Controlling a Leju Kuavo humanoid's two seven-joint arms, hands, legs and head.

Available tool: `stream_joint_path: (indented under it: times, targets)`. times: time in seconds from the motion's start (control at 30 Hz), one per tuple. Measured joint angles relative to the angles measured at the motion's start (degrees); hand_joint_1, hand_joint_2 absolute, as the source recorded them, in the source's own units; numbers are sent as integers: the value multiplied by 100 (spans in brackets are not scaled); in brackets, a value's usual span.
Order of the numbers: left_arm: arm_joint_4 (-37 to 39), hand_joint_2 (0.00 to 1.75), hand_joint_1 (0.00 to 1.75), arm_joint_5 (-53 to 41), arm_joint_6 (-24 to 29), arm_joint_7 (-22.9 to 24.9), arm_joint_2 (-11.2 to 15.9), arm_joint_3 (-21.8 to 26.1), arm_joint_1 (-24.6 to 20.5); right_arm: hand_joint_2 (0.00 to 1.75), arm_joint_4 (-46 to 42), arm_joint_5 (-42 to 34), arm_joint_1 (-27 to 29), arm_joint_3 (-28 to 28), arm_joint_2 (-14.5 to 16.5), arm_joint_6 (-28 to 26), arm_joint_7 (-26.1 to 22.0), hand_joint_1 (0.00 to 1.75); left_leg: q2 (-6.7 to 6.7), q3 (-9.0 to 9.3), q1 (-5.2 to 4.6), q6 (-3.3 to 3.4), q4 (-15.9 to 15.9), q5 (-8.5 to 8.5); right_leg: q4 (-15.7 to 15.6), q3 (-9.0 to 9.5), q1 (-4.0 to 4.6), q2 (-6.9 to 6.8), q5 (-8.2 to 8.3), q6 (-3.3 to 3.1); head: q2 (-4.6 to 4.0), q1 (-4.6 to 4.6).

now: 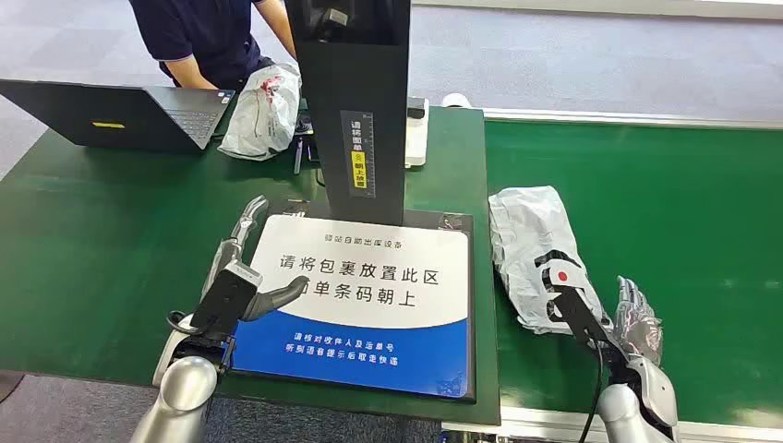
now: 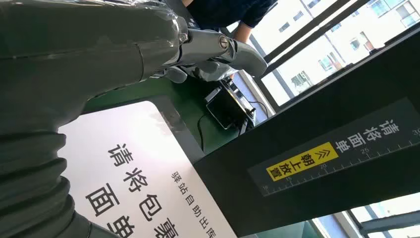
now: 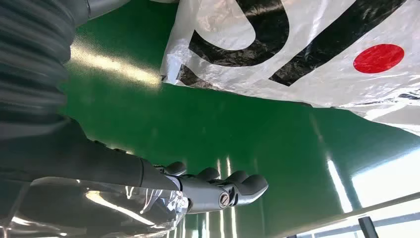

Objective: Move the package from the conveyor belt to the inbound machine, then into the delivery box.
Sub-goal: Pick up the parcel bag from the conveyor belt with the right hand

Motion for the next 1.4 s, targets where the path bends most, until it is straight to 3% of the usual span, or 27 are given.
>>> stream_joint_path:
  times: [0.77, 0.97, 1.4]
  targets:
    - [-1, 175, 0, 0, 10, -2, 9, 9, 23, 175, -171, 13, 24, 139, 18, 13, -60, 161, 0, 0, 0, 0, 0, 0, 0, 0, 0, 0, 0, 0, 0, 1]
    - [-15, 175, 0, 0, 13, 8, 12, 15, 55, 175, -386, 28, 129, 246, 31, -18, -91, 169, 0, -1, 0, 0, 0, 0, 0, 0, 0, 0, 0, 0, 0, 1]
    - [-33, 175, 0, 0, 26, -52, 15, 15, 86, 175, -1462, -379, 564, 316, 77, -1073, -605, 175, -3, 0, 0, 0, 1, 0, 0, -1, 0, -2, 0, 0, 0, 0]
